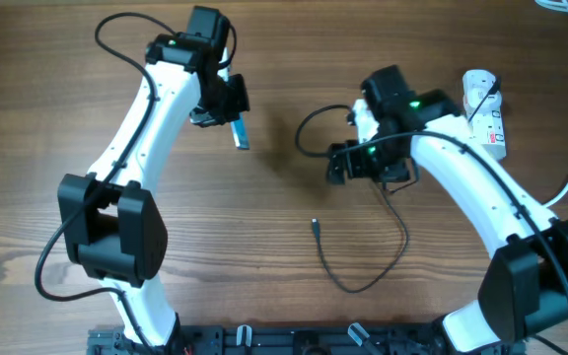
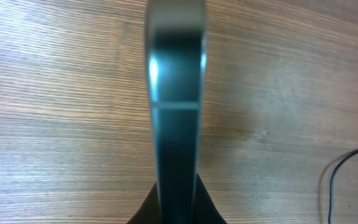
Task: Plug charger to phone and switch on socket
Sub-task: 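Move the right gripper down over the black cable's USB-C plug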
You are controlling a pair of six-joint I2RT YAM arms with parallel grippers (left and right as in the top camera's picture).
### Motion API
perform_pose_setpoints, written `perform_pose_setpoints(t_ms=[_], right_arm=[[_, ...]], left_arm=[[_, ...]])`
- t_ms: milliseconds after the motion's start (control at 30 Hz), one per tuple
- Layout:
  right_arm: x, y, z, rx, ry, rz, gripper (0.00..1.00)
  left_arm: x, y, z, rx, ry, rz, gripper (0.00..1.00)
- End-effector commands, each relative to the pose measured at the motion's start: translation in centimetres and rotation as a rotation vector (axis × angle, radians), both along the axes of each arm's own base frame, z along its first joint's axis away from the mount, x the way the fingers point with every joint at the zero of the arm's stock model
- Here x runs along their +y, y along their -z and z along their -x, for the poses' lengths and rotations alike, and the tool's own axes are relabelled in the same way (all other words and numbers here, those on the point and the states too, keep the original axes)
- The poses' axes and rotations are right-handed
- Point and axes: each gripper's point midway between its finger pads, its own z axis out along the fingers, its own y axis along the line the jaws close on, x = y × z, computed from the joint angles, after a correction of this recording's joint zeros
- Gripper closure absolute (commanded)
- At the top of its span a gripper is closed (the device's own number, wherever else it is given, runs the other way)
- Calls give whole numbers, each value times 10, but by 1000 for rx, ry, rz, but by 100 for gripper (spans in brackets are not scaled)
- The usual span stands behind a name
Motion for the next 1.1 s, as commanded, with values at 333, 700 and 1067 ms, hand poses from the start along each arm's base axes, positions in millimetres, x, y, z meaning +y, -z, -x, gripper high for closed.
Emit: perform_pose_setpoints(t_ms=[333,700,1067], right_arm=[[31,10,24,-15,-62,110,10],[45,9,27,-32,-77,97,15],[44,10,29,-37,-124,100,36]], left_arm=[[50,-9,-6,-1,-156,0,96],[61,-8,-3,18,-185,-2,96],[31,-15,2,24,-38,154,96]])
